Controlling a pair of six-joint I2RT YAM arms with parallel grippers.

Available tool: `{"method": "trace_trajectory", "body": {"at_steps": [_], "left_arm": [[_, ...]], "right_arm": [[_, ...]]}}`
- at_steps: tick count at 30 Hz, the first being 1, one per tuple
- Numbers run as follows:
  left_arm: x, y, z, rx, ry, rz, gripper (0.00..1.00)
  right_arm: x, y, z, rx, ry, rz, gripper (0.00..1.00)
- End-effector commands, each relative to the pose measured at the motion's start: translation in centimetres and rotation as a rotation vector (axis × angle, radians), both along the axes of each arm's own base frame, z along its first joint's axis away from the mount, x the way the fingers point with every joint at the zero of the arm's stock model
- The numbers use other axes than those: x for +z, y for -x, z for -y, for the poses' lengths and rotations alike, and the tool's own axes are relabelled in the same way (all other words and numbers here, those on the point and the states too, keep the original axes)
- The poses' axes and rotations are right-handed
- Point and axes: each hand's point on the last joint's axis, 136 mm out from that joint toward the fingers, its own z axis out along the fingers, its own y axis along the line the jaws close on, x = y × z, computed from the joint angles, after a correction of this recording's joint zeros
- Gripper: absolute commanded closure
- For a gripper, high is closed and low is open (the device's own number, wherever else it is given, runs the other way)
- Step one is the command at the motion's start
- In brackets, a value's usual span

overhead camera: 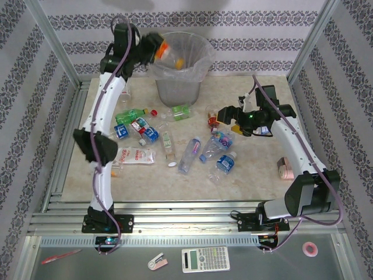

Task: Throw the plastic bottles in the bin

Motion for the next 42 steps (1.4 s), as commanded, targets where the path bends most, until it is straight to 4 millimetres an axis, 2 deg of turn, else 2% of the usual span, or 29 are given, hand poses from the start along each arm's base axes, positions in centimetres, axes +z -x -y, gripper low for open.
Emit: {"method": "trace_trajectory", "body": {"at_steps": [1, 2, 4, 8, 12, 14, 16, 19, 24, 28, 31, 34, 37, 42], "left_arm": [[0.9, -2.5, 0.2, 0.063, 0.175, 0.016, 0.00], [-0.5, -3.4, 0.1, 0.066, 0.205, -0.018, 0.00], [-2.0, -3.6, 0.1, 0.059, 0.193, -0.061, 0.00], [-0.1, -1.2, -2.1, 0.068, 0.077, -0.041, 0.00], [3.5, 3.4, -4.8, 0.089, -0.082, 0.002, 0.00], [4.3, 6.3, -5.9, 0.095, -0.192, -0.002, 0.00], [4.2, 9.2, -6.8, 0.091, -0.305, -0.029, 0.00], [2.4, 13.6, -8.1, 0.053, -0.480, -0.110, 0.00], [-3.3, 20.7, -9.5, -0.074, -0.707, -0.270, 0.00], [-7.1, 25.1, -8.9, -0.127, -0.680, -0.220, 0.00], [-9.5, 28.3, -8.1, -0.142, -0.593, -0.182, 0.00], [-11.6, 30.7, -7.4, -0.167, -0.572, -0.182, 0.00], [-13.1, 32.2, -6.6, -0.201, -0.593, -0.175, 0.00], [-14.2, 33.3, -5.7, -0.240, -0.676, -0.155, 0.00]], "right_arm": [[0.4, 0.6, -0.1, 0.008, -0.023, 0.004, 0.03], [0.4, 0.7, -0.1, 0.011, -0.029, 0.007, 0.03], [0.5, 1.0, -0.2, 0.014, -0.034, 0.009, 0.03], [1.0, 1.5, -0.1, 0.010, -0.033, 0.024, 0.03], [0.8, 1.7, 0.0, 0.008, -0.026, 0.025, 0.02], [0.2, 2.0, 0.1, 0.008, -0.014, 0.010, 0.02], [-0.5, 2.3, 0.1, 0.010, -0.006, -0.009, 0.02], [-1.7, 3.1, 0.0, 0.027, 0.046, -0.040, 0.02], [-6.4, 5.7, 1.1, 0.032, 0.250, -0.190, 0.02], [-10.2, 7.9, 2.4, -0.008, 0.361, -0.300, 0.04], [-11.6, 8.9, 2.7, -0.048, 0.360, -0.336, 0.08], [-12.7, 9.8, 2.6, -0.069, 0.349, -0.369, 0.11], [-14.2, 10.3, 1.9, -0.074, 0.345, -0.398, 0.11], [-17.1, 9.3, 1.0, -0.148, 0.312, -0.442, 0.09]]}}
